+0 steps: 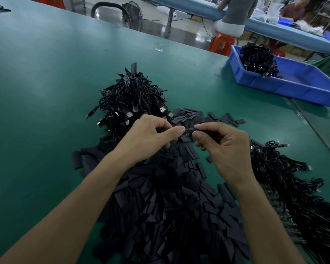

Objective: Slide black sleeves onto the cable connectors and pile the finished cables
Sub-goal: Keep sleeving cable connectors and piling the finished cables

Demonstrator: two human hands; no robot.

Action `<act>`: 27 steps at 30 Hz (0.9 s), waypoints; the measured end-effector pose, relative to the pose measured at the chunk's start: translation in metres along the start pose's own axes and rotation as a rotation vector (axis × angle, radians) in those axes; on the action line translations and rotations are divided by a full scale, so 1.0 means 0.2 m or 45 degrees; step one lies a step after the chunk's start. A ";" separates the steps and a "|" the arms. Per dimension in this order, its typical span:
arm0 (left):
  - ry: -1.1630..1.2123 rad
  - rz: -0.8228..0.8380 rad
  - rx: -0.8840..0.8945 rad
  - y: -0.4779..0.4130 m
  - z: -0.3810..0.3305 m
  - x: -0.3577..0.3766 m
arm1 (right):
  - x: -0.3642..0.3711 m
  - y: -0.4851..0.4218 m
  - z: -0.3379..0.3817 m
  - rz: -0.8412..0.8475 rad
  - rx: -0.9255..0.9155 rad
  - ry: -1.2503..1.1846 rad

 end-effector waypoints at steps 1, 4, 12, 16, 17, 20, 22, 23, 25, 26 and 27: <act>0.024 0.000 0.008 0.00 -0.01 0.00 | 0.00 0.00 0.00 -0.016 0.002 -0.003; 0.117 0.009 0.016 0.00 -0.02 0.01 | -0.01 0.00 0.00 -0.035 0.003 -0.027; 0.160 0.041 0.017 0.01 -0.03 0.02 | 0.01 0.00 0.00 0.092 0.021 -0.045; 0.156 0.081 0.046 0.01 -0.04 0.03 | 0.03 0.01 -0.02 0.086 0.020 -0.024; 0.151 0.091 0.049 0.01 -0.04 0.03 | 0.03 0.01 -0.01 0.072 0.014 -0.024; 0.140 0.117 0.042 0.01 -0.03 0.04 | 0.03 0.01 -0.02 0.042 0.007 0.003; 0.112 0.118 0.038 0.01 -0.03 0.04 | 0.03 0.01 -0.02 0.028 0.007 0.006; 0.092 0.119 0.042 0.02 -0.04 0.04 | 0.03 0.02 -0.02 0.018 0.008 -0.006; 0.079 0.115 0.059 0.02 -0.05 0.04 | 0.03 0.02 -0.02 0.002 0.009 -0.030; 0.088 0.113 0.063 0.02 -0.05 0.04 | 0.03 0.02 -0.02 0.004 0.008 -0.036; 0.094 0.117 0.063 0.02 -0.05 0.04 | 0.03 0.02 -0.02 0.018 0.009 -0.036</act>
Point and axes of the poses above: each hand's wrist, its own y-axis away from the middle knuckle, its own x-axis out of the palm, z = x × y, the point moved 7 cm from there along -y, towards the middle knuckle, and after that the axes turned 11 degrees about z, right-handed, at the moved point
